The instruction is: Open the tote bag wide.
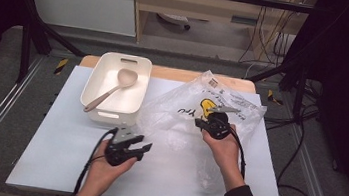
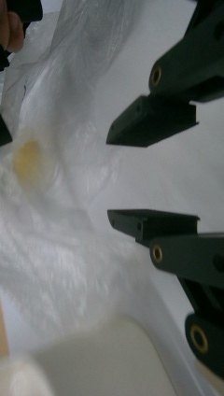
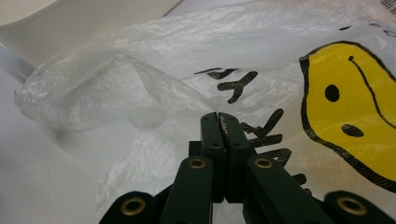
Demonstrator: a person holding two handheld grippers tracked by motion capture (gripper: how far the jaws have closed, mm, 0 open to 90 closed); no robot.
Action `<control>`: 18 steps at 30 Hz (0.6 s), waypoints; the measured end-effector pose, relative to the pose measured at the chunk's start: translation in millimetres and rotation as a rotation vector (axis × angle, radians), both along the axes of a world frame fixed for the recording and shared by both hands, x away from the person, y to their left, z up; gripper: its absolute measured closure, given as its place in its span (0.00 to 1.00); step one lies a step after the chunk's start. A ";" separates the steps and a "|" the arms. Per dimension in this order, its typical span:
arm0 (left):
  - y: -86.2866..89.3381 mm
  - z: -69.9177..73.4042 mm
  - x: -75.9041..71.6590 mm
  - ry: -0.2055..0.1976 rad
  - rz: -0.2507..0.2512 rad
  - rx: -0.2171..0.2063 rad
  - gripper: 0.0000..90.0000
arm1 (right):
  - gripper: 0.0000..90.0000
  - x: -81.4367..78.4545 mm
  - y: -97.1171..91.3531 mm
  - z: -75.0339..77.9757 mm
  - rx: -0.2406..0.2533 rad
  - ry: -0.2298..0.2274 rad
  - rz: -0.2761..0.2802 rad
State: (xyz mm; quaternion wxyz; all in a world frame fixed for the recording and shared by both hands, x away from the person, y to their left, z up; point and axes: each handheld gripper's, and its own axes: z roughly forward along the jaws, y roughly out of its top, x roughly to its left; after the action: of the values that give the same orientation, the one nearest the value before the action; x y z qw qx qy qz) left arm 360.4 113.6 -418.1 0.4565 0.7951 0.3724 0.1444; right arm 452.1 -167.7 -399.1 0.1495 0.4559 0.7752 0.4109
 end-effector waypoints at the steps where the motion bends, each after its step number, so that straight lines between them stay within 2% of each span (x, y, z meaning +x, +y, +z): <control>1: -8.5 -4.0 5.3 0.015 -0.010 0.005 0.74 | 1.00 -0.8 1.1 -1.7 -0.002 0.003 0.002; 4: -29.4 -13.3 22.1 0.027 -0.026 0.032 0.83 | 1.00 -4.2 3.8 -3.9 -0.009 0.016 0.011; 6: -38.4 -18.3 32.1 0.051 -0.022 0.009 0.89 | 1.00 -6.3 5.2 -4.6 -0.008 0.017 0.017; 8: -47.5 -24.3 41.0 0.065 -0.027 0.017 0.95 | 1.00 -7.6 6.6 -4.2 -0.014 0.016 0.021; 10: -53.1 -27.4 47.2 0.084 -0.030 0.024 0.98 | 1.00 -8.1 7.7 -3.2 -0.011 0.017 0.023; 11: -55.4 -28.5 49.7 0.078 -0.024 0.041 1.00 | 1.00 -8.1 7.6 -2.8 -0.012 0.014 0.025; 13: -58.6 -30.8 54.2 0.086 -0.024 0.044 1.00 | 1.00 -7.8 6.7 -1.5 -0.006 0.009 0.024; 18: -63.3 -37.4 60.3 0.086 -0.028 0.113 1.00 | 1.00 -4.4 1.2 6.4 0.015 0.006 0.005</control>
State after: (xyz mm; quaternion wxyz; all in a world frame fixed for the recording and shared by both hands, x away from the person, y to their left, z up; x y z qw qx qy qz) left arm 420.7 50.3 -455.5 0.3962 0.8302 0.3719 0.1245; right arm 447.6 -166.5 -392.7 0.1427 0.4562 0.7737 0.4158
